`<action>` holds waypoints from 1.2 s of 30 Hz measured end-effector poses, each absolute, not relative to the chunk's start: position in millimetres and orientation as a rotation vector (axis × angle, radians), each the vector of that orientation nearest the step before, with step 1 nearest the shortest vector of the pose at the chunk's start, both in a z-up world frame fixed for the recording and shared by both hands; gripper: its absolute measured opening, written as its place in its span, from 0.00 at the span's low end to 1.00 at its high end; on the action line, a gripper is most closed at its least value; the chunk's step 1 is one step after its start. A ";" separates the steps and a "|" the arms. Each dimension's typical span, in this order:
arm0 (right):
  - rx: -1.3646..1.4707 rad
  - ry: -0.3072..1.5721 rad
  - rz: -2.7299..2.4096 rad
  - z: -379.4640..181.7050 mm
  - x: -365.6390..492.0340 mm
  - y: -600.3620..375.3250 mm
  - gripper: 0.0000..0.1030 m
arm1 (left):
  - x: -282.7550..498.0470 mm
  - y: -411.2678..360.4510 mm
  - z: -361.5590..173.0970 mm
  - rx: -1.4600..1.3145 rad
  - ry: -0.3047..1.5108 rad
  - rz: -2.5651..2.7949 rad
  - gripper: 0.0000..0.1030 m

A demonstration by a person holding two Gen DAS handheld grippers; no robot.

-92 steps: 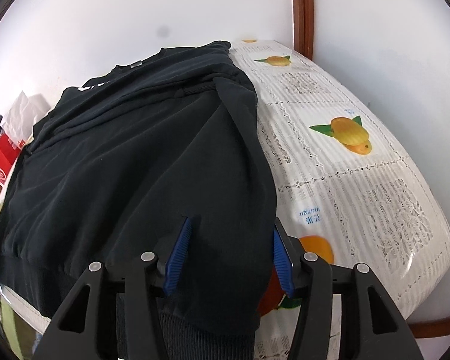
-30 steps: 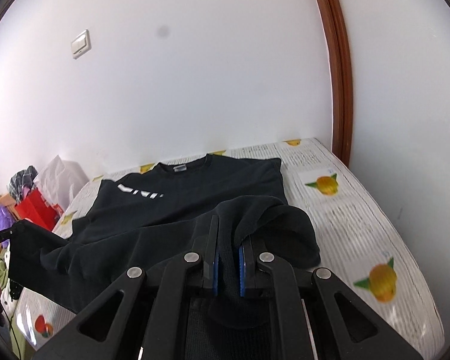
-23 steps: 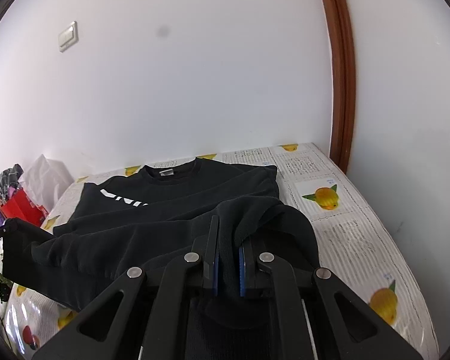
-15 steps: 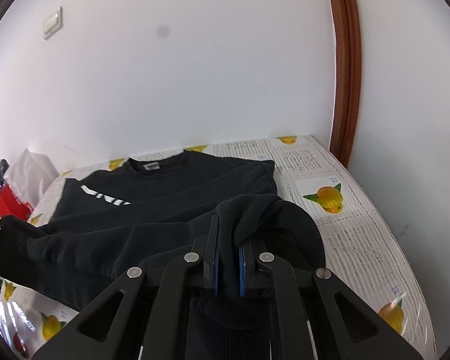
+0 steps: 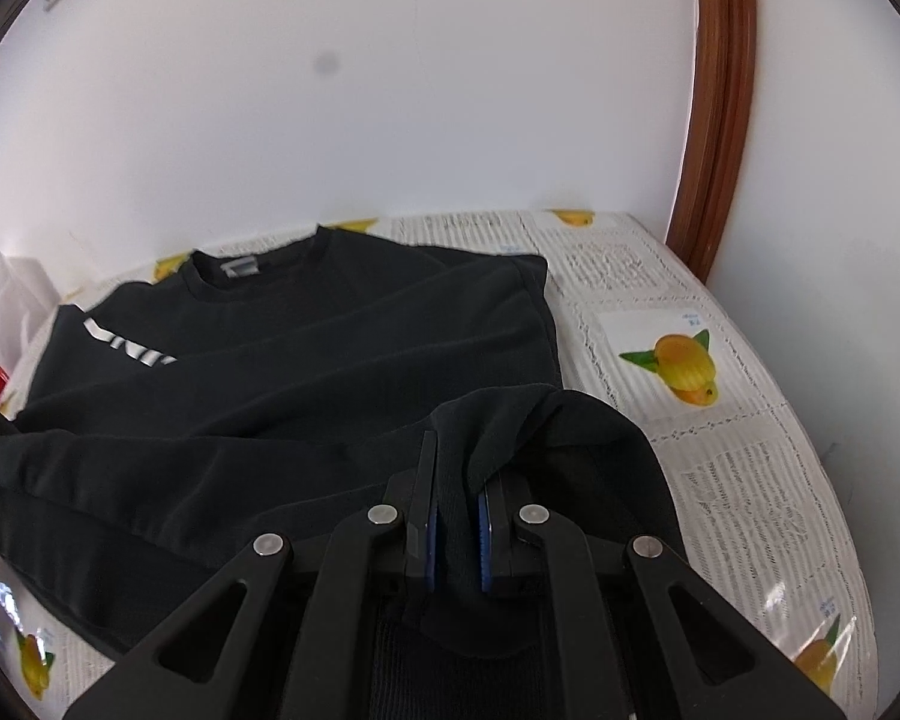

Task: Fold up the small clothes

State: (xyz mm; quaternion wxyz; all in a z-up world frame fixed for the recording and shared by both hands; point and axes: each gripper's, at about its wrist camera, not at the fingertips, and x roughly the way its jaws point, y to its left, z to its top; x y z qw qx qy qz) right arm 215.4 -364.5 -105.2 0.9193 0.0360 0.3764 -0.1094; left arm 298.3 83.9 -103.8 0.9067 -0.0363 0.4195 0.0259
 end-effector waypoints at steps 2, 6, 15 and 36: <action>0.082 0.780 -0.233 -108.7 218.7 -366.0 0.09 | 300.4 84.3 -107.2 -0.071 0.873 0.056 0.10; 0.085 0.792 -0.242 -113.3 221.5 -368.0 0.11 | 303.2 84.2 -113.5 -0.068 0.900 0.062 0.12; 0.105 0.783 -0.204 -92.4 180.3 -380.8 0.41 | 284.8 88.8 -99.5 -0.130 0.891 -0.009 0.35; 0.282 0.819 -0.279 -119.8 130.8 -421.2 0.43 | 231.7 140.5 -133.1 -0.218 0.971 -0.008 0.42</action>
